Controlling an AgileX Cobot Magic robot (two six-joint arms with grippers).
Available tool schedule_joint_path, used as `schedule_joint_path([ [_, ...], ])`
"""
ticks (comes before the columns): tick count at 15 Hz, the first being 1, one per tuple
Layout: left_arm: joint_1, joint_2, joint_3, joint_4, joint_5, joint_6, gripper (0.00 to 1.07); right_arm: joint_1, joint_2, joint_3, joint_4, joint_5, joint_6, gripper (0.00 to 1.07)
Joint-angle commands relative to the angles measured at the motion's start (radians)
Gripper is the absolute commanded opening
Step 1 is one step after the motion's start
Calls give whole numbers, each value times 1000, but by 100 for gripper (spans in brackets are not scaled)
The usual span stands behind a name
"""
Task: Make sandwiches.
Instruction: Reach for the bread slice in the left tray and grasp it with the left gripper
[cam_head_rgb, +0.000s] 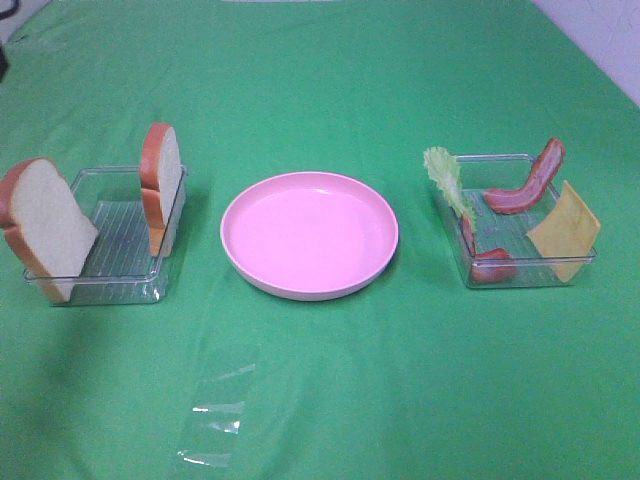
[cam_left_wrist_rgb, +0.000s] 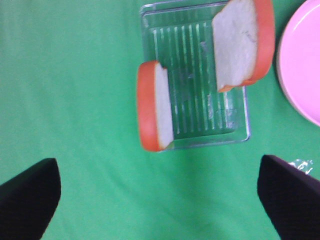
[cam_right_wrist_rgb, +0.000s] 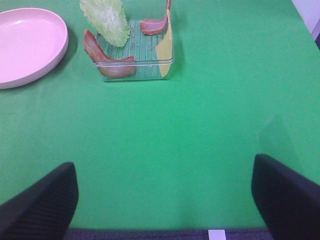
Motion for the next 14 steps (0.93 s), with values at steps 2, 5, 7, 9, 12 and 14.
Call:
schedule_joint_path([
  [2, -121, 232, -181, 0, 98, -70, 102, -4, -27, 3, -3, -6, -13, 89],
  [5, -184, 406, -310, 0, 98, -117, 102, -4, -27, 3, -3, -6, -13, 89],
  [7, -197, 491, -353, 0, 98, -141, 102, -4, -27, 3, -3, -6, -13, 89],
  [9, -197, 554, -355, 0, 94, -152, 102, -4, -27, 3, -2, -6, -13, 89],
  [12, -197, 628, -355, 0, 3, -152, 102, -4, -27, 3, -2, -6, -13, 89],
  [14, -197, 646, -355, 0, -52, -152, 102, -4, -27, 3, -2, -6, -13, 89],
])
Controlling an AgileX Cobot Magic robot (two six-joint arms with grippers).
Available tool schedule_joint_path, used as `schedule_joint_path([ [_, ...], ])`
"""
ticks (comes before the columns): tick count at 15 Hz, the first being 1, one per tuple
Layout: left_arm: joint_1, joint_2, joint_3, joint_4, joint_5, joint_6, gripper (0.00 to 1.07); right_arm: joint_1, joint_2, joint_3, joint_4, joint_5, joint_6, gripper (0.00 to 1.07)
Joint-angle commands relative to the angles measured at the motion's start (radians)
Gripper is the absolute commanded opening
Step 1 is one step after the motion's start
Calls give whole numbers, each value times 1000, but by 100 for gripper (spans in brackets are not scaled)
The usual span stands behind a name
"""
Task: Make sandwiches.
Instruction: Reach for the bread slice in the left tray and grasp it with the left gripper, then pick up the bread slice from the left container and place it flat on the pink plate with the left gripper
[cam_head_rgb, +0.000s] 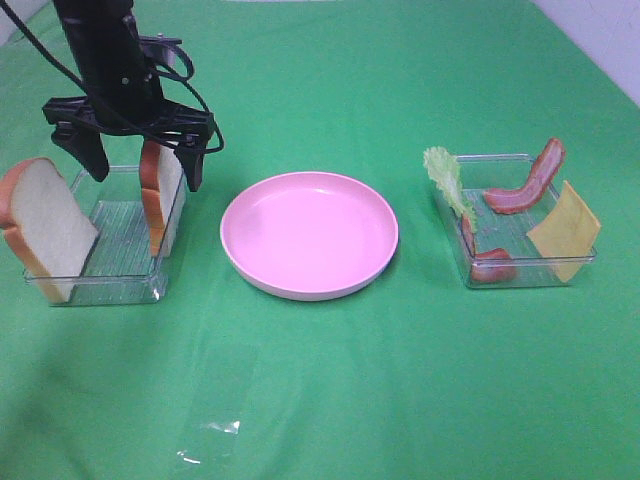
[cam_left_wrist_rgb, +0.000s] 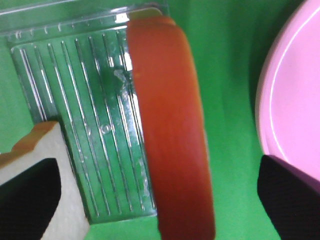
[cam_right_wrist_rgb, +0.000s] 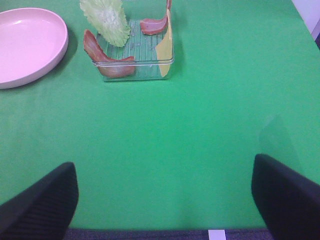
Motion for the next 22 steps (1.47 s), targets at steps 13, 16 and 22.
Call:
schedule_joint_path([
  [13, -5, 39, -5, 0, -52, 5, 41, -4, -27, 3, -2, -6, -13, 89],
  [16, -5, 39, -5, 0, -50, -4, 33, -4, -27, 3, -2, -6, -13, 89],
  [22, -5, 39, -5, 0, -47, -21, 0, -4, -27, 3, -2, -6, -13, 89],
])
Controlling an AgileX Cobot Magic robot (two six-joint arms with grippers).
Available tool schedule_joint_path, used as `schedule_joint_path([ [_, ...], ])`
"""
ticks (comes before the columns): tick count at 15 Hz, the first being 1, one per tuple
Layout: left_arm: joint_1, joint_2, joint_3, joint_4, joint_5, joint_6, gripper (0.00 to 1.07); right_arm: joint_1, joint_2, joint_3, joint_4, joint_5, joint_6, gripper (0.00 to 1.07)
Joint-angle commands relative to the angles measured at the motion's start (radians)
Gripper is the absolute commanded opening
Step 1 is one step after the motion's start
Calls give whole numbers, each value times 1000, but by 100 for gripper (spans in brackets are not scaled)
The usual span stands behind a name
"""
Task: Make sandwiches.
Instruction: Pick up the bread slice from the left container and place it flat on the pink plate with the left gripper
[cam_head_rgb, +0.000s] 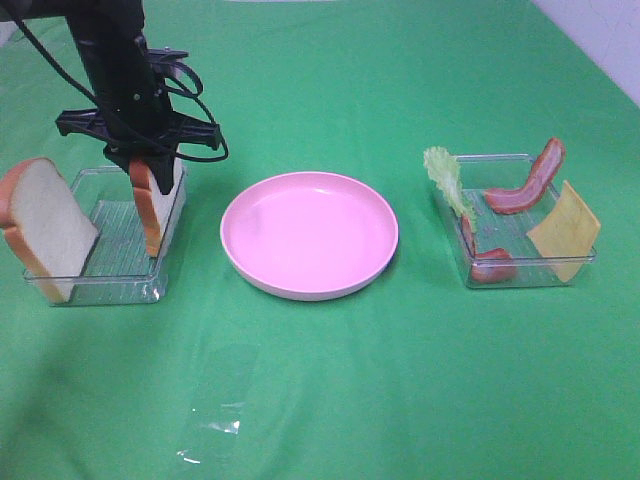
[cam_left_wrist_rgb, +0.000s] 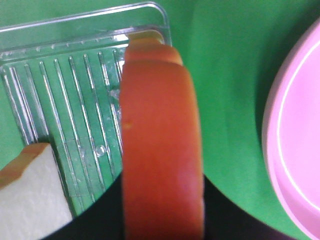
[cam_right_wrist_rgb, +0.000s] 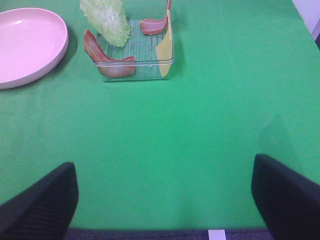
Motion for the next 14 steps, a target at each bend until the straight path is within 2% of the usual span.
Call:
schedule_joint_path([
  [1, -5, -2, -3, 0, 12, -8, 0, -4, -27, 3, -2, -6, -13, 89],
  [3, -5, -9, -36, 37, 109, -28, 0, -4, -27, 3, -2, -6, -13, 89],
  [8, -5, -75, -65, 48, 175, -31, 0, -4, -27, 3, -2, -6, -13, 89],
  [11, -5, -161, -60, 0, 174, -31, 0, -4, -27, 3, -2, -6, -13, 89],
  [14, -5, -274, -35, -82, 174, 3, 0, -4, -27, 3, -2, -6, -13, 89],
])
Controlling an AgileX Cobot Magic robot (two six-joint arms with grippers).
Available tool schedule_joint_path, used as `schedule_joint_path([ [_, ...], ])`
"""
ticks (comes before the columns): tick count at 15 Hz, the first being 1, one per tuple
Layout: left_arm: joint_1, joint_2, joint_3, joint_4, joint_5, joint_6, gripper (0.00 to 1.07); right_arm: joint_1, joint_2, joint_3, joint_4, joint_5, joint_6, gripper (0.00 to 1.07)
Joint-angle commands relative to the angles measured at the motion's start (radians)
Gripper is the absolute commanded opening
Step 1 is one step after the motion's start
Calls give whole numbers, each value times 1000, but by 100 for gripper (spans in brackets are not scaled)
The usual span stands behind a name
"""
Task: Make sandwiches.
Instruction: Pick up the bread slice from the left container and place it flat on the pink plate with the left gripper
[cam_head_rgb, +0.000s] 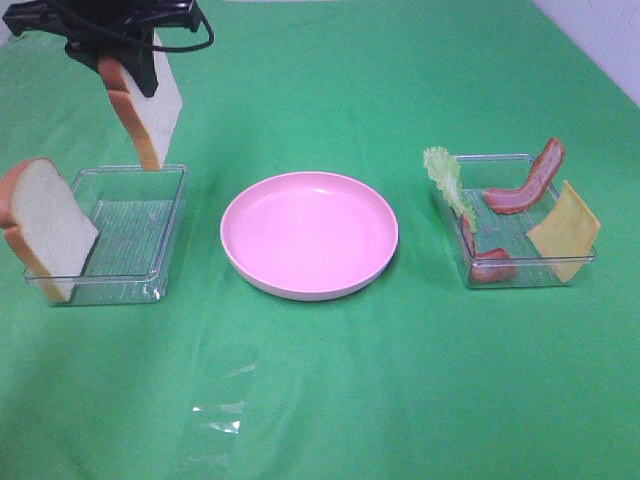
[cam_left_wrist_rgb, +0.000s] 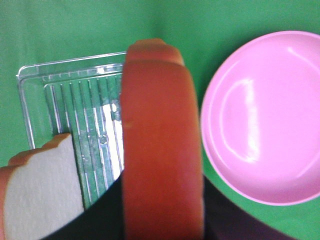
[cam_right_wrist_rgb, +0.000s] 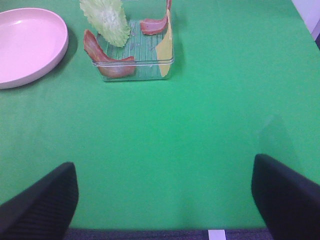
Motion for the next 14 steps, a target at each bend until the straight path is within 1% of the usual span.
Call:
schedule_joint_path([
  [1, -5, -82, 62, -53, 94, 17, 0, -4, -27, 3, -2, -6, -13, 89],
  [2, -5, -111, 122, -72, 76, 31, 0, -4, -27, 3, -2, -6, -13, 89],
  [4, -5, -164, 261, -140, -52, 60, 0, -4, -27, 3, -1, -6, -13, 89],
  [5, -5, -175, 326, -204, -125, 82, 0, -4, -27, 3, -1, -6, -13, 89],
  [6, -5, -177, 357, -246, -160, 96, 0, -4, -27, 3, 0, -6, -13, 89],
  [7, -5, -165, 437, -368, -263, 149, 0, -4, -27, 3, 0, -6, -13, 89],
  [8, -5, -158, 456, -417, -296, 175, 0, -4, -27, 3, 1, -6, -13, 89],
  [9, -5, -113, 484, -602, -369, 289, 0, -4, -27, 3, 1, -6, -13, 89],
  [10, -5, -79, 484, -700, -370, 359, 0, -4, -27, 3, 1, -6, -13, 89],
  [11, -5, -48, 484, -779, -369, 420, 0, -4, -27, 3, 1, -6, -13, 89],
  [12, -5, -34, 484, -810, -368, 454, 0, -4, -27, 3, 1, -6, -13, 89],
  [13, -5, 15, 483, -913, -363, 530, 0, -4, -27, 3, 1, -6, -13, 89],
  [14, -5, 40, 483, -959, -366, 566, 0, -4, -27, 3, 1, -6, -13, 89],
])
